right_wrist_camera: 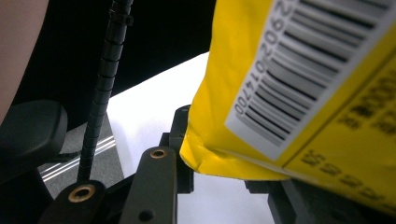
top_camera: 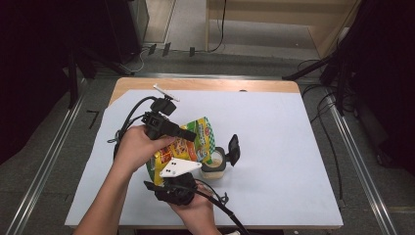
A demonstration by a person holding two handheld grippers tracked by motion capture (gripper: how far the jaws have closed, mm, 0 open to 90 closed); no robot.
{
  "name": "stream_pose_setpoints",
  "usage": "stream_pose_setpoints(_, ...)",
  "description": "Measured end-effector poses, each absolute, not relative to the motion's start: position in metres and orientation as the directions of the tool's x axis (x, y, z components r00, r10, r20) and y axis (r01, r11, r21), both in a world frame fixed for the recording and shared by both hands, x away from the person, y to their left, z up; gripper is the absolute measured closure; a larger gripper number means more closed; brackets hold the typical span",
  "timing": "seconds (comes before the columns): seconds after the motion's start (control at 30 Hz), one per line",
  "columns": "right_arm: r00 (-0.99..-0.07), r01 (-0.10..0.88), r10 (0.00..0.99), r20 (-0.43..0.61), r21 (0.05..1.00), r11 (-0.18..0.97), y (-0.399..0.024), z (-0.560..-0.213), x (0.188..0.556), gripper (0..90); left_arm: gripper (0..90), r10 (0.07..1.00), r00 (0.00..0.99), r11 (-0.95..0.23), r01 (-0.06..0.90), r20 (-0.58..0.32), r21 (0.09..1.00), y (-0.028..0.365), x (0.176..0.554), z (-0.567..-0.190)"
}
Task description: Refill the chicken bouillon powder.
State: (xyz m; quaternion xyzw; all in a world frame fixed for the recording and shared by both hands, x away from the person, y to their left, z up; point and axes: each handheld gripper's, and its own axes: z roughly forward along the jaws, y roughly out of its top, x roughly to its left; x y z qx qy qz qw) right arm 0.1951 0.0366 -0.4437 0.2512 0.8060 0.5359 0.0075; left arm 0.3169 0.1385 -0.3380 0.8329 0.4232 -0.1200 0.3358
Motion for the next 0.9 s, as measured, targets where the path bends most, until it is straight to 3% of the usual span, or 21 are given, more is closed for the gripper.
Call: stream_pose_setpoints(0.9,-0.874,0.395,0.413,0.255,0.868,0.301,0.0366,-0.4438,0.1951,71.5,76.7,0.626,0.614,-0.414,0.785,-0.481,0.462,0.1385,0.3166,-0.3375)
